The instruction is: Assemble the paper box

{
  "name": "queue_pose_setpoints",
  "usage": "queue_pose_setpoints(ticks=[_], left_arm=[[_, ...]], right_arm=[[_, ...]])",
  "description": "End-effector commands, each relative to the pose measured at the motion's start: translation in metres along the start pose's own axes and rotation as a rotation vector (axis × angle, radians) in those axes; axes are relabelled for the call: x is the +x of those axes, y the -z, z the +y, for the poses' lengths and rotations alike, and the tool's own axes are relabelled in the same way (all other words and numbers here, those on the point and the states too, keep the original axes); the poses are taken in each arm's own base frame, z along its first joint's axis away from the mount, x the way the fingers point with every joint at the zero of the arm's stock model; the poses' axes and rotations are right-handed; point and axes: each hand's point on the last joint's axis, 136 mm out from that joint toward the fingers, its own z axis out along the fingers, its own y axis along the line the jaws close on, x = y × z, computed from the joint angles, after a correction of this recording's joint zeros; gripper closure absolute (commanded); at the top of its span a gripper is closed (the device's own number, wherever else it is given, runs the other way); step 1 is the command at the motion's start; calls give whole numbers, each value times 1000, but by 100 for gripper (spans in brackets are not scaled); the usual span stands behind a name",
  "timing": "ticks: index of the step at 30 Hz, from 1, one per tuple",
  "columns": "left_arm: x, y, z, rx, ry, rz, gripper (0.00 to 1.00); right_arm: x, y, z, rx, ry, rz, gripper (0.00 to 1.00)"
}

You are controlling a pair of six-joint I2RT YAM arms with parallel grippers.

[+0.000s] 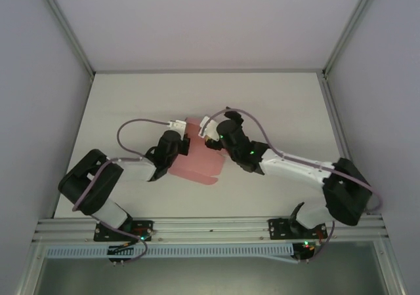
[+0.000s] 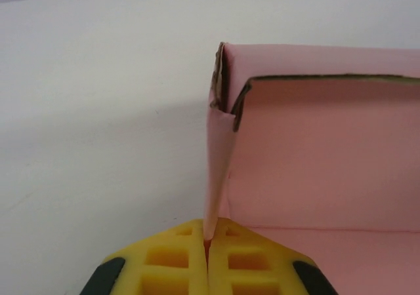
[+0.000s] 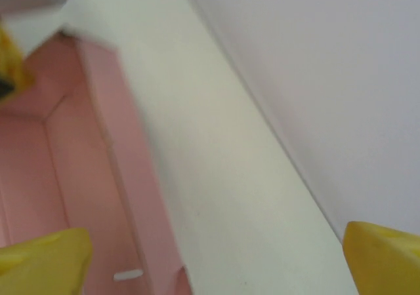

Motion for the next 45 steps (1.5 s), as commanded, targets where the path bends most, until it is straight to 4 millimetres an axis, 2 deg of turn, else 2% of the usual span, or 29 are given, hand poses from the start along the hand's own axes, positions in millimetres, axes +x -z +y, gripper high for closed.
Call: queue_pose_setpoints(ticks=[1, 4, 8, 10, 13, 17, 20, 25, 27, 29, 34, 37, 41, 45], left_arm=[[-26, 12, 9, -29, 36, -91, 100], [-36, 21, 13, -40, 72, -103, 100], [-43, 32, 15, -35, 108, -112, 100], [-43, 35, 16, -34, 115, -105, 100], [-44, 37, 14, -18, 136, -106, 100], [-45, 38, 4, 29, 135, -102, 100], [-44, 38, 3, 29, 140, -88, 100], [-43, 38, -4, 59, 147, -82, 100], [-41, 37, -8, 72, 148, -78, 100], [-41, 37, -11, 81, 152, -81, 100], [-37, 36, -19, 109, 166, -75, 100], [-37, 36, -19, 107, 173, -75, 100], [-38, 37, -7, 42, 220, -81, 100], [-41, 39, 7, -34, 244, -88, 100]], right_arm=[[-12, 24, -37, 87, -283, -51, 0], [11, 36, -70, 186, -472, 37, 0], [53, 36, -82, 192, -601, 170, 0], [63, 35, -82, 199, -631, 185, 0], [55, 26, -60, 86, -618, 130, 0], [52, 8, -47, 48, -647, 97, 0], [50, -5, -45, 50, -660, 110, 0], [31, -21, -31, -33, -723, 50, 0], [27, -25, -31, -30, -788, 20, 0], [32, -29, -38, 28, -898, 10, 0], [33, -27, -45, 80, -1164, -111, 0], [31, -26, -44, 61, -1245, -170, 0], [41, -22, -37, 56, -1217, -100, 0], [67, -6, -30, 82, -1171, 51, 0]])
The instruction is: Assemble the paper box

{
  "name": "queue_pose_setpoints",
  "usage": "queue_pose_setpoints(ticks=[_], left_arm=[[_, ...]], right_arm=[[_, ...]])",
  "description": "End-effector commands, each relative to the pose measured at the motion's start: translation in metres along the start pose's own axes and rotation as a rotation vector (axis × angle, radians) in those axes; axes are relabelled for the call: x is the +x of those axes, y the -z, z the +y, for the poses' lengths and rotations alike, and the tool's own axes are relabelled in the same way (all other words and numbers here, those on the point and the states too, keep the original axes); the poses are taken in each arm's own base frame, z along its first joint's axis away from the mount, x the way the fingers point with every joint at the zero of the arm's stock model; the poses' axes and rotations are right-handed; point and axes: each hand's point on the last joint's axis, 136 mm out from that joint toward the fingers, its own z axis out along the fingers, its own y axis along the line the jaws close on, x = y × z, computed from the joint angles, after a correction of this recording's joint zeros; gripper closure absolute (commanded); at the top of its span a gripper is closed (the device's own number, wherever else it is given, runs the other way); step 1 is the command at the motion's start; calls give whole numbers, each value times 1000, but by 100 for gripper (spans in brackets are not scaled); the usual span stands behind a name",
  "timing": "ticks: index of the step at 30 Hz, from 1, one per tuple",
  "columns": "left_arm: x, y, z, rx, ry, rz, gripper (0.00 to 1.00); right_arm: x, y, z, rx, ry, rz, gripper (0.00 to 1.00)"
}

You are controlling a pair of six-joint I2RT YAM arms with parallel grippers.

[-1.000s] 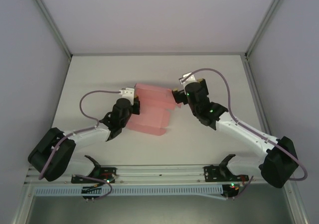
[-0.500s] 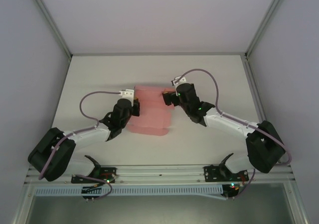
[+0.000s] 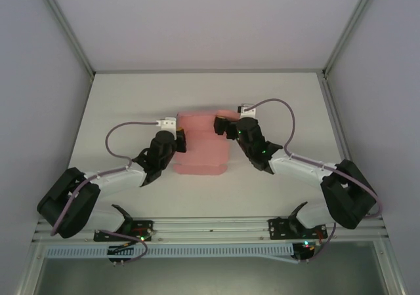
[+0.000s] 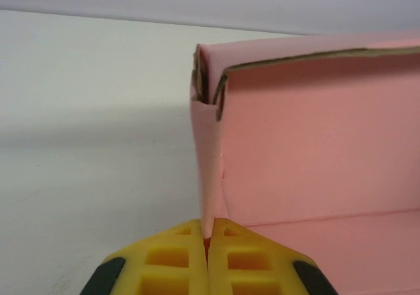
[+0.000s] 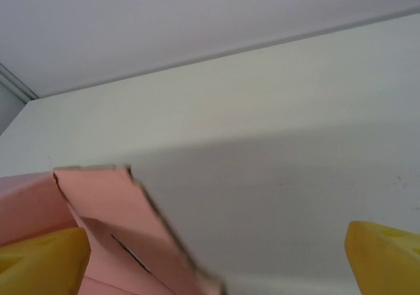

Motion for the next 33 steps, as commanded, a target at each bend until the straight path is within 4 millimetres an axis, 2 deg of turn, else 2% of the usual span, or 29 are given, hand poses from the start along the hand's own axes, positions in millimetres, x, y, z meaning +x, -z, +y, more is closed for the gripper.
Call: queue_pose_setpoints(ticks=[1, 7, 11, 17, 24, 33], left_arm=[[-8, 5, 8, -60, 37, -22, 100], [-20, 9, 9, -61, 49, -42, 100], [-24, 10, 7, -58, 38, -45, 100], [-25, 11, 7, -52, 44, -44, 100], [-26, 12, 5, -48, 49, -40, 100], [-21, 8, 5, -47, 34, -23, 100]], right_arm=[[3, 20, -16, 70, -11, 48, 0], [43, 50, -72, 302, 19, 209, 0], [60, 50, -85, 346, 47, 267, 0], [65, 39, -104, 420, 47, 274, 0], [80, 12, -81, 306, 51, 340, 0], [60, 2, -48, 165, 69, 280, 0]])
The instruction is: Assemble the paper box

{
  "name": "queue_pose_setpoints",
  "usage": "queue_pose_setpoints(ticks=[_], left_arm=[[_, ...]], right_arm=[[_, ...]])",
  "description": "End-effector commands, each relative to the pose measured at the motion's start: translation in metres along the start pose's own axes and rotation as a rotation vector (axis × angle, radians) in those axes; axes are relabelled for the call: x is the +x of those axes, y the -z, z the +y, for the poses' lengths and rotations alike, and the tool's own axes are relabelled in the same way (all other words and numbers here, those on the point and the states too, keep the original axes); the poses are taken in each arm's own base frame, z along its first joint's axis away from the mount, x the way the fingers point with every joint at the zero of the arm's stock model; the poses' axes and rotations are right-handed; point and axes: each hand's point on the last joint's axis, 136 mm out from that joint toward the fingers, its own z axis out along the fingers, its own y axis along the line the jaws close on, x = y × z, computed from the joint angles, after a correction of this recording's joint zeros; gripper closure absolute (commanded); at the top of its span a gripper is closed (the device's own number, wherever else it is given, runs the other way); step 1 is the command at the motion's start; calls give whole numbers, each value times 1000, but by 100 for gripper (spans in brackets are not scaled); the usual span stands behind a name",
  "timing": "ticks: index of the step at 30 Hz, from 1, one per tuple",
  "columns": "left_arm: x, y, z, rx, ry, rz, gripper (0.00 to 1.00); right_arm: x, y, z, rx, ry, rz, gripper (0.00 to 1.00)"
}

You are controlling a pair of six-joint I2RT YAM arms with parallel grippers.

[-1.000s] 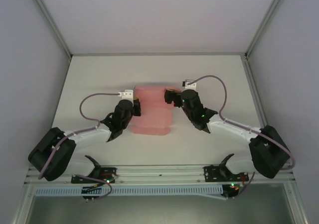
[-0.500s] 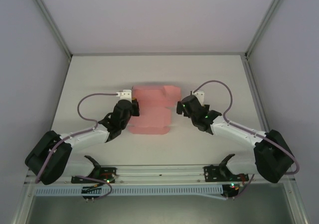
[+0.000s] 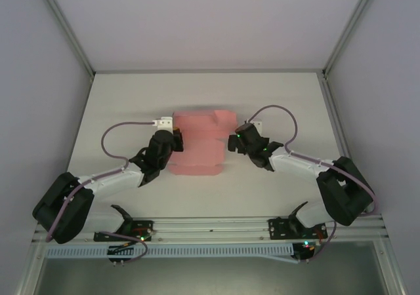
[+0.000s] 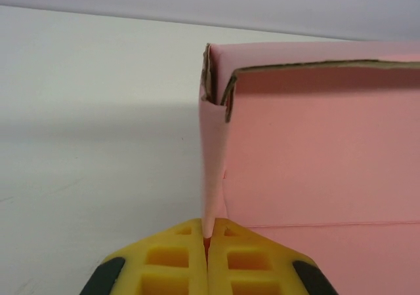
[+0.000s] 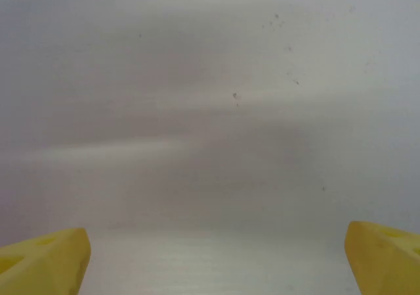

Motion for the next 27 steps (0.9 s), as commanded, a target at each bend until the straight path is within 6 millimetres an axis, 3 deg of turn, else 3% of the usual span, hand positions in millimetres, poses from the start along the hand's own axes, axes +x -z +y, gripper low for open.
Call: queue_pose_setpoints(ticks=[1, 7, 21, 27], left_arm=[[-13, 1, -8, 21, 20, -24, 100], [-10, -2, -14, 52, 2, -13, 100], [-8, -1, -26, 125, -7, -9, 100], [-4, 0, -28, 138, -32, -3, 100]], right_arm=[[-29, 12, 29, -108, 22, -84, 0], [-39, 22, 48, -132, 133, -113, 0], [-56, 26, 62, -117, 218, -164, 0], [-71, 25, 55, -17, 416, -204, 0]])
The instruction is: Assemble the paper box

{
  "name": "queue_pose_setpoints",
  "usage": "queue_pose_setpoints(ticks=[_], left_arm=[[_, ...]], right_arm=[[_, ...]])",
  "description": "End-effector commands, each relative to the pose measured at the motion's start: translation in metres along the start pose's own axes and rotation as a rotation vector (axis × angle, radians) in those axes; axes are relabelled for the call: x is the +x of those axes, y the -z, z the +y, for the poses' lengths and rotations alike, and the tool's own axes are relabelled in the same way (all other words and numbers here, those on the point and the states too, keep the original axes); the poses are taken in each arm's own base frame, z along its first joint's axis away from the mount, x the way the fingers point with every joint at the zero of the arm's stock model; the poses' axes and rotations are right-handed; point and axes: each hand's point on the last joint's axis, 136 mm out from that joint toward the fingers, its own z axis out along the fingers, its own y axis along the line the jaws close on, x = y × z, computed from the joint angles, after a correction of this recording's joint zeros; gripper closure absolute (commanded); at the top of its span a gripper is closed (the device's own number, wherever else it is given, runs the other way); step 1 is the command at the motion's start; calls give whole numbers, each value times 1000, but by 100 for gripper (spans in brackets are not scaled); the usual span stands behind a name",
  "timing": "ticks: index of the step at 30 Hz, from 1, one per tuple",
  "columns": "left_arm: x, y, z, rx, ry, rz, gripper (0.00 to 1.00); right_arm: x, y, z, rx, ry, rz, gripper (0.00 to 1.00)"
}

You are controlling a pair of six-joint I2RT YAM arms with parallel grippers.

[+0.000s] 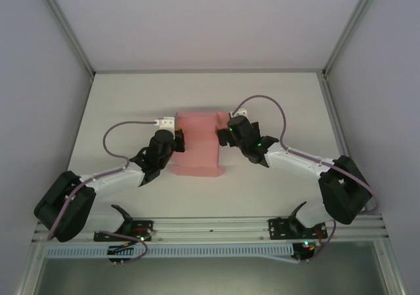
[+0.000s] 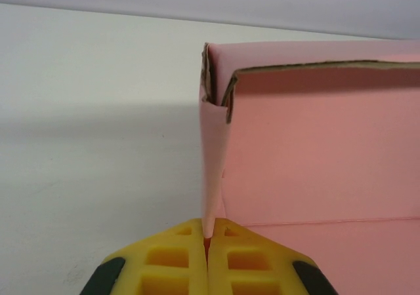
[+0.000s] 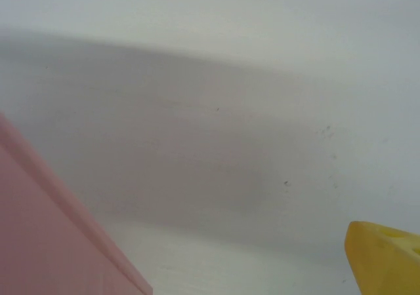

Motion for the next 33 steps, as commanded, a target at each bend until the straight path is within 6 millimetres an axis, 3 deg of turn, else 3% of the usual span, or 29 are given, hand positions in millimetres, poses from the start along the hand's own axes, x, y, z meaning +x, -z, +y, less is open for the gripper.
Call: queue_pose_setpoints(ticks=[1, 9, 11, 20, 28, 33], left_arm=[[-6, 1, -16, 75, -28, -16, 100], [-4, 1, -18, 86, -35, -13, 100], [-2, 1, -16, 75, -27, -10, 100], [-2, 2, -12, 61, -3, -12, 100], [-15, 8, -20, 108, 99, -40, 100], [-23, 15, -26, 147, 151, -60, 100]], right_arm=[[-28, 1, -3, 68, 180, -53, 0], [-36, -7, 4, 68, 296, -10, 0], [-39, -7, -6, 123, 280, -22, 0], [-49, 1, -4, 36, 147, -81, 0], [-27, -4, 37, -208, -28, -107, 0], [-16, -6, 34, -199, -62, -122, 0]])
